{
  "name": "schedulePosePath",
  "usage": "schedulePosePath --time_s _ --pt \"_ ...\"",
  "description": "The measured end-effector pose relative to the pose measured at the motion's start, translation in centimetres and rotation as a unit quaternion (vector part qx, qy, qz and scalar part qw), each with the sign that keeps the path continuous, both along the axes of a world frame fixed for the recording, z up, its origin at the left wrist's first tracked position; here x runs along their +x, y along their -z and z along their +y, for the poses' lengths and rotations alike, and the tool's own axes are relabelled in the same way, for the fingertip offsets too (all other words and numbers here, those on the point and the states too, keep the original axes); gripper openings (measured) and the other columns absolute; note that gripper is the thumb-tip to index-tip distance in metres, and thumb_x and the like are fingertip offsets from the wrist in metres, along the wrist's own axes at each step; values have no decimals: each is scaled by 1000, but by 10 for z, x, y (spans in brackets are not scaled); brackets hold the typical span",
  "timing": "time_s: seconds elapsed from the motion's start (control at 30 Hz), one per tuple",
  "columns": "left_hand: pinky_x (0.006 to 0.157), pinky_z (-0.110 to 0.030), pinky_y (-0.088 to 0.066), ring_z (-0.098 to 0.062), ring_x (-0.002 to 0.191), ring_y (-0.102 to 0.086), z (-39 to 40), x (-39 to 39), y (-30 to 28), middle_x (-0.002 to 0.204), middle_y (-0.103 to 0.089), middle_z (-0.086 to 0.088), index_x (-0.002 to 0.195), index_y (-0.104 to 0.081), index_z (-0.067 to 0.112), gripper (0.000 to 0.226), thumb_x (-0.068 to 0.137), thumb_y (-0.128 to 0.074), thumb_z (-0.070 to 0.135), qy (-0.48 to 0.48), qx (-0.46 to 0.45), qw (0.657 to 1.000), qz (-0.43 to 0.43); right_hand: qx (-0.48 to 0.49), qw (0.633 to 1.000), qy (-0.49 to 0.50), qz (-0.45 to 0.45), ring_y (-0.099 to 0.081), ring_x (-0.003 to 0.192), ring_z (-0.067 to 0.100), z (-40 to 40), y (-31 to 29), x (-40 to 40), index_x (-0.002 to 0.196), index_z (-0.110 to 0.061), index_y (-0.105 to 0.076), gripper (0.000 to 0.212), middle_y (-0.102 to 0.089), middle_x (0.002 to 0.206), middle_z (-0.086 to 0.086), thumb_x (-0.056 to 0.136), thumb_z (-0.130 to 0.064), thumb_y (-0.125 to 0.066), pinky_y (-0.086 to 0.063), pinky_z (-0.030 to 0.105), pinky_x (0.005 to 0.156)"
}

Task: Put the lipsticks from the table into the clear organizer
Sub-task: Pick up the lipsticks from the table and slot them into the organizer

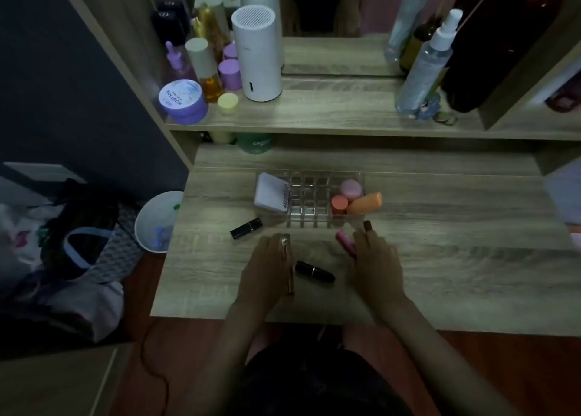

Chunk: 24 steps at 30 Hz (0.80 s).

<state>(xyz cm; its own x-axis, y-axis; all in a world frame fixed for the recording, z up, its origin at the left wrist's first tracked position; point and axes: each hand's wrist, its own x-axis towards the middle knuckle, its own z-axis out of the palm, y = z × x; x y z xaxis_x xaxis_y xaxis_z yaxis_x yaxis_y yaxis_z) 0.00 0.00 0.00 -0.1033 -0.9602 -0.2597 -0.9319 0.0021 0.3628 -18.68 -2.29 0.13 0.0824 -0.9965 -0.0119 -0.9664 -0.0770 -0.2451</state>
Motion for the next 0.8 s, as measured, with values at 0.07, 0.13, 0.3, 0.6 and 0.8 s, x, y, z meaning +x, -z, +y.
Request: schedulePosePath --time_s 0.07,0.13,0.3,0.6,0.8 --pt "85 -33 -48 -22 108 -53 -1 -4 1 124 -50 -9 126 -42 12 34 94 -43 22 -95 -21 992 84 27 999 -3 40 -59 80 25 -2 4 -3 98 -11 -60 11 -63 95 9 87 -11 -55 -40 32 69" --pt "81 -36 -48 -25 103 -57 -1 -8 -1 120 -53 -8 125 -44 13 39 89 -54 25 -131 -11 984 118 68 995 -12 70 -58 89 25 -1 11 -6 105 -14 -55 17 -62 103 7 90 -11 -48 -43 33 78" --pt "69 -31 -41 -27 93 -60 0 -6 9 100 -64 -11 103 -52 10 28 81 -62 24 -168 26 979 113 86 993 -25 80 -58 93 25 -6 17 -10 104 -17 -53 16 -65 103 6 93 -16 -41 -41 34 83" --pt "56 -3 -44 -4 70 -57 -36 12 -27 88 -62 4 99 -65 7 19 81 -65 6 -194 -46 953 229 -5 984 -55 -172 -57 65 6 -49 -65 -6 92 -14 -66 8 -64 78 -3 85 -16 -63 -44 20 59" --pt "66 -3 -42 -14 81 -60 -96 4 -57 93 -69 -16 97 -61 -2 21 78 -68 2 -172 -212 929 249 -89 965 -90 -228 -57 71 13 -109 -75 17 94 -4 -63 16 -70 84 12 80 -7 -69 -36 5 63"
